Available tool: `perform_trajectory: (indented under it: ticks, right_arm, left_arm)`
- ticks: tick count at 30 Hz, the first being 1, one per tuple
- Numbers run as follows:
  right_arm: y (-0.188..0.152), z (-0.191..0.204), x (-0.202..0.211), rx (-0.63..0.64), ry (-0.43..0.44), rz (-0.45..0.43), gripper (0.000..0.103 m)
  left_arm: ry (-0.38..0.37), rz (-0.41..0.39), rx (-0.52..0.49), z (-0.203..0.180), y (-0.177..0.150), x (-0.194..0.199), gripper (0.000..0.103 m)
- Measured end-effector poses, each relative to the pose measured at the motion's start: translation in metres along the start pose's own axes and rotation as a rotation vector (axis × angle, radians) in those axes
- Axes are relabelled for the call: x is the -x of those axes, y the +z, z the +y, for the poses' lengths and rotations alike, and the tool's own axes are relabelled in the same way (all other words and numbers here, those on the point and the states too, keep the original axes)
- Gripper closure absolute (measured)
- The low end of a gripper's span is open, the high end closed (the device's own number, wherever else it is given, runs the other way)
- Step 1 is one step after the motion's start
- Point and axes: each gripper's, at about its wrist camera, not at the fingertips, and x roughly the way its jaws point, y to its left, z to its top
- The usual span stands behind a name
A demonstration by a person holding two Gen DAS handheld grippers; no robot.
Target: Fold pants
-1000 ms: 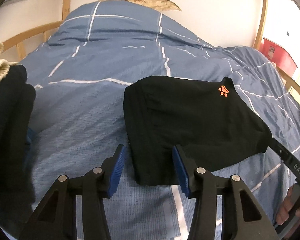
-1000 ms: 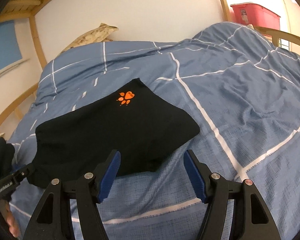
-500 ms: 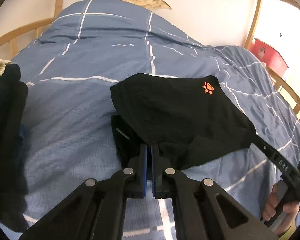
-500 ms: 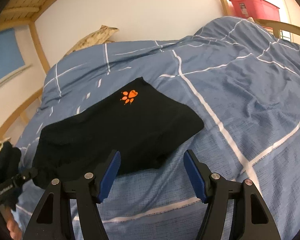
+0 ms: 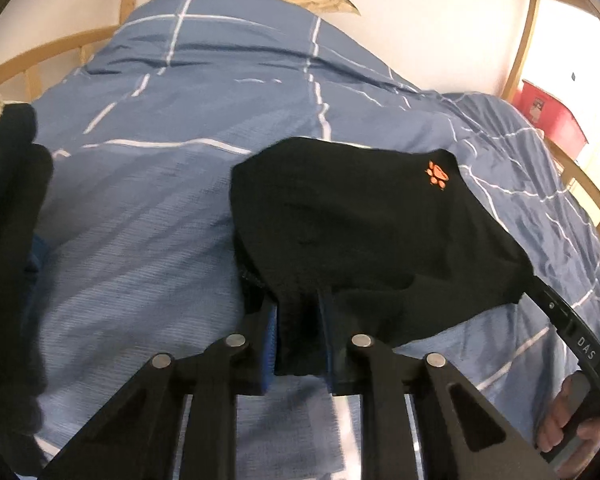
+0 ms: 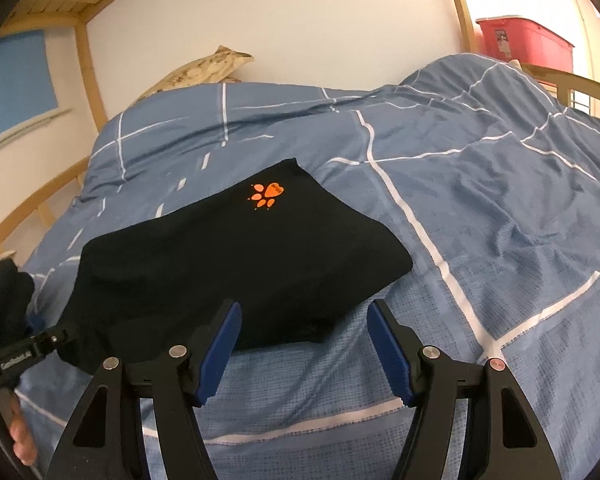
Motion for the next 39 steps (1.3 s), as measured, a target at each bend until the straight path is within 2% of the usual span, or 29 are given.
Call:
perform_trajectory:
  ticks: [1,4,7,11,15,20,22,24,25,26,28,29,33,35,39]
  right_arm:
    - [0.0,-0.003,0.001,-0.014,0.001,-0.003,0.037]
    - [0.002,-0.009,0.004,-0.026,-0.013,0.001,0.036]
    - [0.005,-0.006,0.012,0.024,-0.015,-0.003,0.037]
    - [0.006,-0.002,0.013,0.064,-0.017,0.006,0.037]
    - [0.007,-0.008,0.009,0.044,-0.014,0.024,0.037]
    - [0.022,-0.03,0.016,-0.006,-0.124,-0.035,0.037]
    - [0.028,-0.036,0.015,-0.006,-0.163,-0.021,0.041]
    - [0.034,-0.04,0.016,0.009,-0.164,-0.02,0.041]
    - [0.036,-0.04,0.016,0.021,-0.154,-0.011,0.041]
    - [0.038,-0.041,0.014,0.031,-0.143,0.005,0.043]
    - [0.044,-0.046,0.007,0.035,-0.108,0.048,0.043]
    - [0.045,-0.048,0.003,0.035,-0.09,0.065,0.043]
    - [0.047,-0.056,-0.018,0.016,0.053,0.126,0.055]
    - [0.045,-0.067,-0.03,-0.055,0.114,0.167,0.056]
    - [0.039,-0.087,-0.047,-0.169,0.165,0.2,0.056]
  left_arm:
    - [-0.008,0.003,-0.004,-0.002,-0.001,0.001,0.09]
    - [0.004,0.026,-0.005,-0.006,-0.002,0.012,0.092]
    - [0.07,0.055,-0.003,-0.008,-0.006,0.025,0.092]
    - [0.126,0.103,0.002,-0.003,-0.013,0.008,0.091]
    - [0.167,0.086,-0.033,-0.01,-0.013,0.006,0.089]
    - [0.243,0.076,-0.109,-0.028,-0.012,0.006,0.086]
    - [0.268,0.05,-0.121,-0.035,-0.01,0.017,0.078]
    - [0.342,-0.037,-0.167,-0.048,-0.01,0.037,0.057]
    - [0.361,-0.089,-0.19,-0.054,-0.01,0.048,0.039]
    - [0.378,-0.129,-0.211,-0.059,-0.008,0.056,0.025]
    - [0.41,-0.175,-0.246,-0.069,-0.004,0.066,0.024]
    - [0.4,-0.175,-0.252,-0.073,-0.002,0.067,0.024]
    - [0.297,-0.151,-0.229,-0.085,0.012,0.056,0.024]
    - [0.258,-0.151,-0.197,-0.089,0.016,0.045,0.024]
    - [0.211,-0.112,-0.171,-0.099,0.015,0.016,0.024]
